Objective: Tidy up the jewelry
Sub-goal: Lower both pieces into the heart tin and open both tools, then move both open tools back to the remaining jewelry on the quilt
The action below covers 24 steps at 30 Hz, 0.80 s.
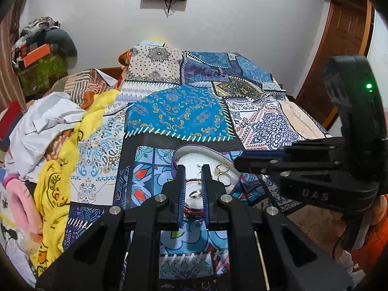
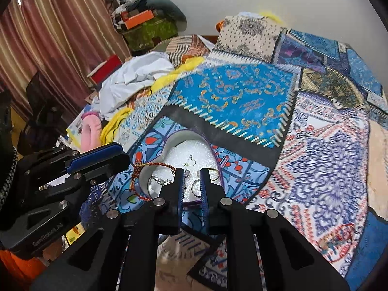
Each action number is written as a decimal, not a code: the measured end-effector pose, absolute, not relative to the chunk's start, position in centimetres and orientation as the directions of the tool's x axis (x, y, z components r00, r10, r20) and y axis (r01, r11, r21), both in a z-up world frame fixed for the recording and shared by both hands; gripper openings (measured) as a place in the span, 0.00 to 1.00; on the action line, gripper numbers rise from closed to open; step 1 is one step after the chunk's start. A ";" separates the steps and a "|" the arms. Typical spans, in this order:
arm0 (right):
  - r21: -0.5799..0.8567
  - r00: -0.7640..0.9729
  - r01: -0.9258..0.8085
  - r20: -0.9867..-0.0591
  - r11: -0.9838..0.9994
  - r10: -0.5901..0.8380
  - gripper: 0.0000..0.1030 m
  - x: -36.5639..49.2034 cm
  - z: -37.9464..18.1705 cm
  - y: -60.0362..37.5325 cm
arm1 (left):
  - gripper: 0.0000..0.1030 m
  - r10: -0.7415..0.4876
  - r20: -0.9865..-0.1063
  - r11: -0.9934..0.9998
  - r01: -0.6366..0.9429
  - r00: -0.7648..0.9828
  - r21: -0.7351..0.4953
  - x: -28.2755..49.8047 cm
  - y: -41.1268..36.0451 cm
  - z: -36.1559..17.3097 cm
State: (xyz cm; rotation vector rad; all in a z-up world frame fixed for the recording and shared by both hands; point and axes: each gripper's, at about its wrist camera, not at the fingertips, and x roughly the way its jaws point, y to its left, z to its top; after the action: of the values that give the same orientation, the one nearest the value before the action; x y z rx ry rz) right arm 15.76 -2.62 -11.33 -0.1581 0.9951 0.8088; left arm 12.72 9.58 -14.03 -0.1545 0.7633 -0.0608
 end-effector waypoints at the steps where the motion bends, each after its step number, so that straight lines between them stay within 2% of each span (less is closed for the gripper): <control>1: 0.229 0.297 -0.669 -0.790 0.708 0.536 0.11 15.6 -10.9 -2.9 | 0.14 -0.109 -0.682 0.987 -0.002 0.724 -0.160 12.6 9.5 -13.8; 4: 0.218 0.329 -0.664 -0.774 0.716 0.541 0.14 15.0 -9.7 -4.0 | 0.23 -0.100 -0.670 0.988 -0.006 0.736 -0.154 12.2 9.0 -13.0; 5: 0.209 0.348 -0.659 -0.766 0.722 0.540 0.18 14.7 -9.2 -4.6 | 0.26 -0.097 -0.665 0.989 -0.007 0.740 -0.151 12.0 8.7 -12.7; 7: 0.195 0.379 -0.650 -0.754 0.734 0.537 0.29 14.5 -8.6 -5.4 | 0.30 -0.096 -0.659 0.989 -0.005 0.746 -0.149 11.8 8.3 -12.2; 9: 0.181 0.419 -0.636 -0.735 0.750 0.532 0.46 14.0 -7.8 -6.5 | 0.36 -0.096 -0.654 0.989 -0.003 0.750 -0.148 11.7 7.8 -11.9; 10: 0.176 0.434 -0.629 -0.728 0.757 0.530 0.48 13.9 -7.6 -6.9 | 0.37 -0.096 -0.653 0.989 -0.001 0.752 -0.147 11.7 7.5 -11.7; 15: 0.156 0.488 -0.590 -0.713 0.792 0.504 0.49 13.6 -6.5 -9.7 | 0.45 -0.106 -0.653 0.989 0.012 0.750 -0.147 11.9 5.7 -11.2; 24: 0.128 0.583 -0.465 -0.700 0.876 0.412 0.49 14.0 -6.1 -16.2 | 0.49 -0.167 -0.657 0.984 0.083 0.735 -0.158 12.9 2.2 -11.0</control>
State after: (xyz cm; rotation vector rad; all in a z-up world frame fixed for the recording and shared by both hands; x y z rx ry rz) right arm 14.02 -16.20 -6.10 -0.0724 0.7984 0.5125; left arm 12.90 2.17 -11.01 -0.1206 0.7326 -0.1381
